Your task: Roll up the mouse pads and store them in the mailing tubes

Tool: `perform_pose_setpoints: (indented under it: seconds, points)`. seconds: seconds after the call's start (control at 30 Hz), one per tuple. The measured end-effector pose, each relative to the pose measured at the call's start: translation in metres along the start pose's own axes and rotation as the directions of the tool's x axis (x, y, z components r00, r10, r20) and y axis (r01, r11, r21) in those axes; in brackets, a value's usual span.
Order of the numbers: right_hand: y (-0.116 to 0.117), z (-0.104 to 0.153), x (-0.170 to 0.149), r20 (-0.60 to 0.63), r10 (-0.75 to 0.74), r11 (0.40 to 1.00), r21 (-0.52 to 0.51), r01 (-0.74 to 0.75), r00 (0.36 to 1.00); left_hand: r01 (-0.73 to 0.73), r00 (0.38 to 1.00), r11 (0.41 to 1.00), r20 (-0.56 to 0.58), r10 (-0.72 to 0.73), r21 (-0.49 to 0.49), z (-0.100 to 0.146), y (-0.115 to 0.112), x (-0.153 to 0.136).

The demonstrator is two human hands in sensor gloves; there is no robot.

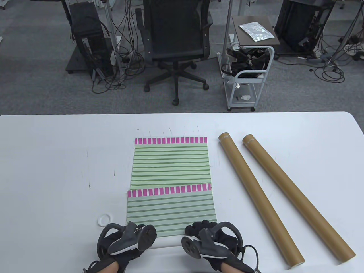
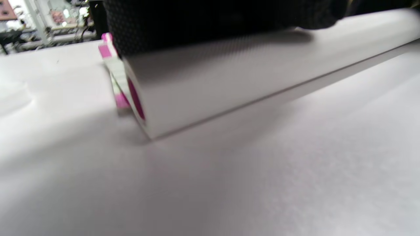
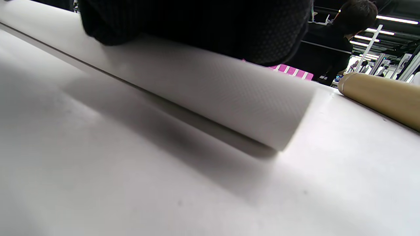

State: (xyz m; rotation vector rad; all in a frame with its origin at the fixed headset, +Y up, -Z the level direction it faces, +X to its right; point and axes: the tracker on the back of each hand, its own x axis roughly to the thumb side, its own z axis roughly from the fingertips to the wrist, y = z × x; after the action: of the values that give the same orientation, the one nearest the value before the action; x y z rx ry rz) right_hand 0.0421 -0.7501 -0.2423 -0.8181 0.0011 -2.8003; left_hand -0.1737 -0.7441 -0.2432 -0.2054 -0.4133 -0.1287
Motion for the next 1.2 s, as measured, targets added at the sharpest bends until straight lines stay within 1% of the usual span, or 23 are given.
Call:
perform_pose_setpoints:
  seconds: [0.03,0.1,0.13,0.23,0.27,0.33,0.47,0.57,0.7,0.77,0.8,0.9,0.93,1.0,1.03,1.07,1.1,1.17,1.2]
  points:
    - [0.0,0.0,0.0,0.0,0.0,1.0,-0.001,0.0,1.0,-0.01,1.0,0.998,0.009,0.009,0.055,0.005,0.004,-0.001]
    - [0.0,-0.001,0.001,-0.001,0.002,1.0,0.001,-0.002,1.0,-0.03,0.999,0.997,0.023,0.028,0.074,0.01,0.01,-0.001]
    - [-0.001,0.0,0.0,0.0,0.004,1.0,0.001,-0.004,1.0,-0.033,0.999,0.997,0.023,0.032,0.068,0.01,0.01,-0.001]
    - [0.0,0.0,0.0,0.0,-0.005,1.0,0.004,0.005,1.0,0.012,1.0,1.0,0.009,-0.012,-0.008,0.003,0.0,0.001]
    - [0.0,0.0,0.001,0.002,-0.003,1.0,0.004,0.003,1.0,0.009,1.0,1.0,-0.002,-0.009,-0.009,0.002,-0.001,0.0]
    - [0.001,0.002,0.003,0.013,0.013,1.0,0.001,-0.013,1.0,-0.042,0.999,0.999,-0.013,0.042,-0.023,0.001,-0.003,-0.002]
    - [0.003,0.002,0.004,0.022,0.003,1.0,0.01,-0.003,1.0,-0.016,0.999,1.0,-0.046,0.015,-0.025,-0.002,-0.008,-0.005]
    - [0.005,-0.001,0.006,0.022,0.062,0.998,0.008,-0.062,0.998,-0.064,0.997,0.997,-0.057,0.061,-0.047,-0.006,-0.011,-0.009]
    - [0.002,-0.001,0.007,0.028,0.069,0.998,0.002,-0.069,0.997,-0.054,0.998,0.997,-0.048,0.051,-0.056,-0.006,-0.009,-0.009]
    - [0.001,0.001,0.008,0.045,0.048,0.999,0.023,-0.049,0.998,-0.07,0.998,0.993,-0.003,0.07,-0.097,-0.004,-0.009,-0.007]
    - [0.002,0.004,0.009,0.047,0.042,0.999,0.014,-0.043,0.998,-0.096,0.995,0.991,-0.006,0.096,-0.093,-0.001,-0.01,-0.006]
    - [0.001,0.004,0.01,0.052,0.059,0.998,0.011,-0.06,0.997,-0.048,0.999,0.997,0.0,0.048,-0.061,0.001,-0.009,-0.005]
    - [0.001,0.004,0.011,0.054,0.067,0.998,0.01,-0.067,0.996,-0.035,0.999,0.998,0.003,0.035,-0.044,0.002,-0.007,-0.004]
    - [0.002,0.003,0.013,0.062,0.093,0.995,0.014,-0.094,0.994,0.012,1.0,1.0,0.012,-0.013,0.023,0.005,-0.001,-0.001]
    - [0.003,0.003,0.014,0.064,0.102,0.995,0.012,-0.103,0.993,0.009,1.0,0.999,0.016,-0.01,0.035,0.006,0.001,0.0]
    - [0.003,0.003,0.014,0.066,0.11,0.994,0.013,-0.112,0.992,-0.007,1.0,0.999,0.023,0.006,0.039,0.006,0.002,0.001]
    - [0.004,0.003,0.014,0.065,0.108,0.994,0.015,-0.109,0.992,-0.02,0.999,1.0,0.029,0.02,0.015,0.005,0.0,0.002]
    - [0.005,0.003,0.013,0.062,0.096,0.995,0.021,-0.097,0.993,-0.016,0.999,0.999,0.033,0.017,-0.031,0.001,-0.007,0.003]
    - [0.005,0.003,0.013,0.061,0.092,0.995,0.024,-0.093,0.994,0.005,1.0,1.0,0.017,-0.005,-0.03,-0.001,-0.01,0.003]
